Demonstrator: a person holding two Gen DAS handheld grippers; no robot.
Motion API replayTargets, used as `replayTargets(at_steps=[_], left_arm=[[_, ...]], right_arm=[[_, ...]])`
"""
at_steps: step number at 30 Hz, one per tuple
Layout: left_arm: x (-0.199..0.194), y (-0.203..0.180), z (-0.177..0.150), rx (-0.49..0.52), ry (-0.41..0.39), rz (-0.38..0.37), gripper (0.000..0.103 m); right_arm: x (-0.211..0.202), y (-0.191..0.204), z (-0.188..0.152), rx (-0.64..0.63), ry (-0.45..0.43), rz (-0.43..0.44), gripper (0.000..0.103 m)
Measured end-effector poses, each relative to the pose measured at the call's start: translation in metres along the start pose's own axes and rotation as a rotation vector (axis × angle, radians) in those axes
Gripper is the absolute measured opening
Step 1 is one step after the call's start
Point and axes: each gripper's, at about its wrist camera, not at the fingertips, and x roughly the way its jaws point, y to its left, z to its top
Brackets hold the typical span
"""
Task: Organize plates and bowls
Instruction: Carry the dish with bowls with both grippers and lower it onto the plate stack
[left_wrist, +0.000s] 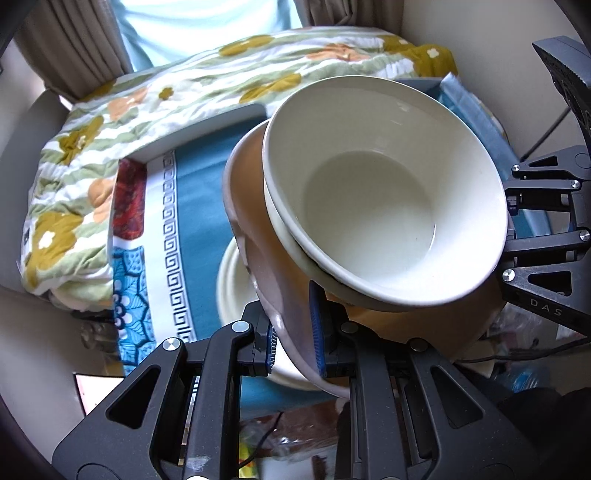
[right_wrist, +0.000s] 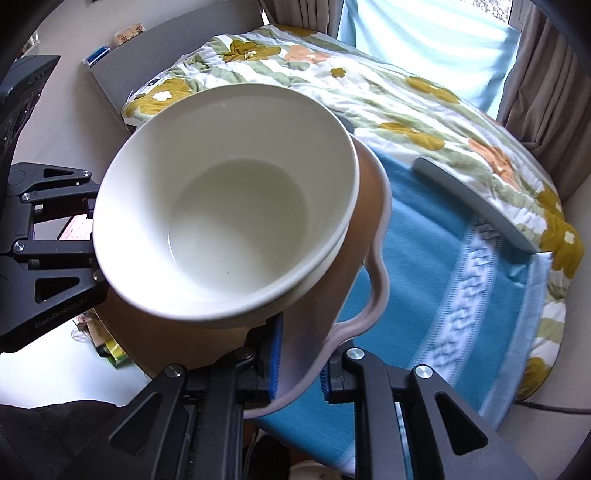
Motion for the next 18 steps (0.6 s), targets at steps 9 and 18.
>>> replayTargets(at_steps=[9,18], left_arm=[[0.044,0.025,-0.027,0.025,0.038,-0.064,0.013],[0.062,0.024,-0.029,0.029,0.022,-0.088,0.013]], right_arm=[[0.045,0.032,-0.005,0.064,0.055,-0.033,0.016],[0.056,0.029,-0.010,0.092,0.053,-0.064,0.016]])
